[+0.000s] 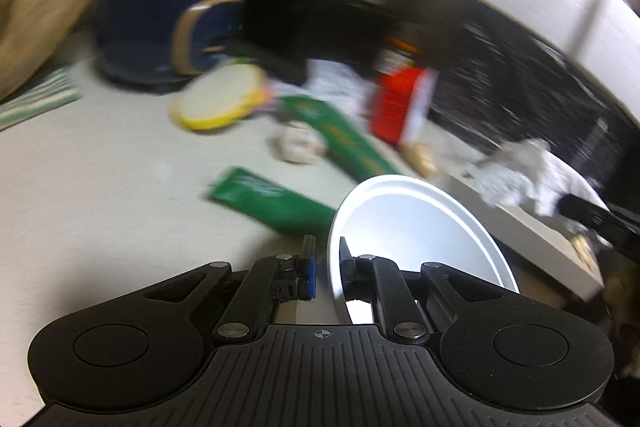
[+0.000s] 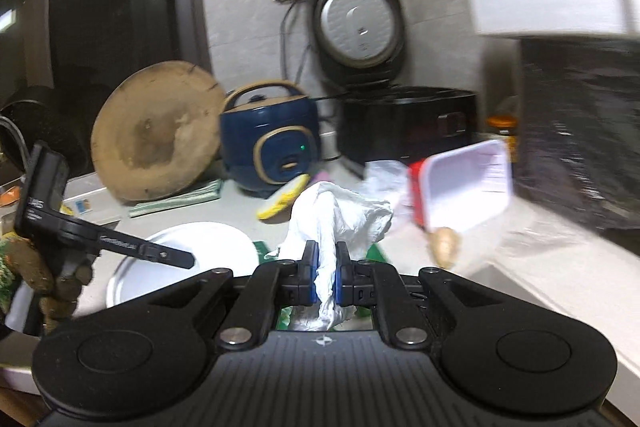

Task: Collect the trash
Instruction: 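Carry the tissue down to the green-lined bin and open the right gripper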

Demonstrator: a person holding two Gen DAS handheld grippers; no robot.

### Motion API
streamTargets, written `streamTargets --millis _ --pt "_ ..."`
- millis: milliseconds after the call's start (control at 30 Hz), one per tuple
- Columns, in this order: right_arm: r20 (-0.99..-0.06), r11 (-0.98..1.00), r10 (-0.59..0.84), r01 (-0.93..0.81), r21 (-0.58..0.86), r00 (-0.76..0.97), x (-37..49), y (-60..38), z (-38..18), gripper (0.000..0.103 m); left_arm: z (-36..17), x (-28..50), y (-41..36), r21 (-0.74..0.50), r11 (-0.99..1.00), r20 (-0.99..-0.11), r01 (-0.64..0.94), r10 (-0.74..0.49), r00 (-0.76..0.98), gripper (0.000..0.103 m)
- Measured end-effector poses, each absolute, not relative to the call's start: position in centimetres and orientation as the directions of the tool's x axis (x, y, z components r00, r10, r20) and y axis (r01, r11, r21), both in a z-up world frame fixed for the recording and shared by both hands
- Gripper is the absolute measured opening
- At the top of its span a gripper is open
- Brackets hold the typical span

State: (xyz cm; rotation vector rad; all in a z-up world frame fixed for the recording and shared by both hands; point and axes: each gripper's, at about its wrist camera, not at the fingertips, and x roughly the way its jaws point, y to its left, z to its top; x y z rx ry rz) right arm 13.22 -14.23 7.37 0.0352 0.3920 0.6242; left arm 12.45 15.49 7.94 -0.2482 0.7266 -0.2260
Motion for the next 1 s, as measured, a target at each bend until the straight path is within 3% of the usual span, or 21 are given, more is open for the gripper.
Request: streamTargets --millis 200,600,833,1000 --pt "-0.365 0.869 0.493 -0.47 0.158 0.79 11.5 -19.3 5.7 0.008 7.3 12.6 7.9 -0.279 0.923 -0.661 0.265 -0.385 0.644 0.012" --pt "-0.426 0.93 0.368 -0.322 0.178 0.827 8.9 -26.3 -0.8 0.008 0.2 12.0 -2.1 -0.22 0.917 -0.744 0.332 -0.378 0.551 0.012" --pt "-0.508 0.95 0.303 -0.211 0.231 0.806 8.3 -29.2 -7.5 0.008 -12.7 13.1 -4.9 -0.287 0.931 -0.793 0.225 -0.362 0.49 0.012" --pt "-0.572 0.957 0.261 -0.132 0.257 0.778 7.4 -31.7 -11.5 0.008 -24.1 16.4 -4.6 -0.224 0.973 -0.885 0.049 -0.224 0.409 0.012"
